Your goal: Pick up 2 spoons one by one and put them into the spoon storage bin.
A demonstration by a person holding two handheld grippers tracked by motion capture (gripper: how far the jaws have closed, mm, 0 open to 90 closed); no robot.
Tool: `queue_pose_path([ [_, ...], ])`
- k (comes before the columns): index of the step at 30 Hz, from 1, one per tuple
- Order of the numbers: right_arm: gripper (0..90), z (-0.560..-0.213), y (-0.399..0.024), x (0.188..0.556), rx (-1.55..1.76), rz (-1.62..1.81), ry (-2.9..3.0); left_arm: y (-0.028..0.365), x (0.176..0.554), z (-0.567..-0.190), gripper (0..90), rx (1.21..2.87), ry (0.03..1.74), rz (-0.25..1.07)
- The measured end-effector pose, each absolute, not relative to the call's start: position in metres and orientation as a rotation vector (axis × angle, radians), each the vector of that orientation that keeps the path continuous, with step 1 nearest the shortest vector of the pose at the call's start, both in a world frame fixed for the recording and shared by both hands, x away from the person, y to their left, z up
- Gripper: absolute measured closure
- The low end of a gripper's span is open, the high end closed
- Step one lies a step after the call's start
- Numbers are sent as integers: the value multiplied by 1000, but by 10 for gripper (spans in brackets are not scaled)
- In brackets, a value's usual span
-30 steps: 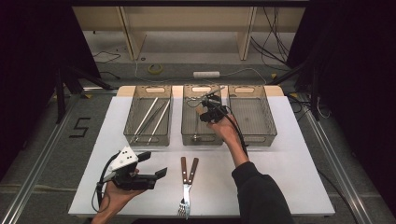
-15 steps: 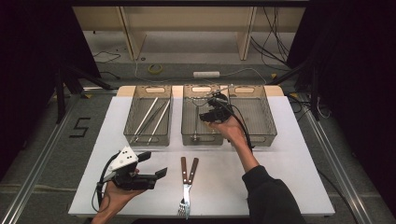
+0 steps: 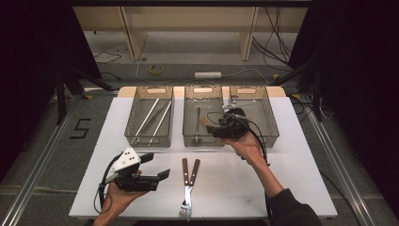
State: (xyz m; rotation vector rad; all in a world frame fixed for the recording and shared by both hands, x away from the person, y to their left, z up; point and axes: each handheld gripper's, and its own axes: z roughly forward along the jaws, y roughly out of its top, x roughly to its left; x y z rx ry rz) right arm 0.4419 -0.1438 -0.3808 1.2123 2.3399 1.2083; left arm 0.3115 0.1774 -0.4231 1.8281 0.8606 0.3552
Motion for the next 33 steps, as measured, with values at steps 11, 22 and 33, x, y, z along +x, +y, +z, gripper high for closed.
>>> queue_pose_path([
  [11,367,-391,-172,393,1147,1323,2323,173,318,-424,154,1833,855,340],
  [22,348,-408,-199,363,1136,1346,2276,167,327,-425,154,1857,852,309],
  [33,336,-418,-208,343,1146,1369,2276,154,337,-424,155,1889,824,291],
])
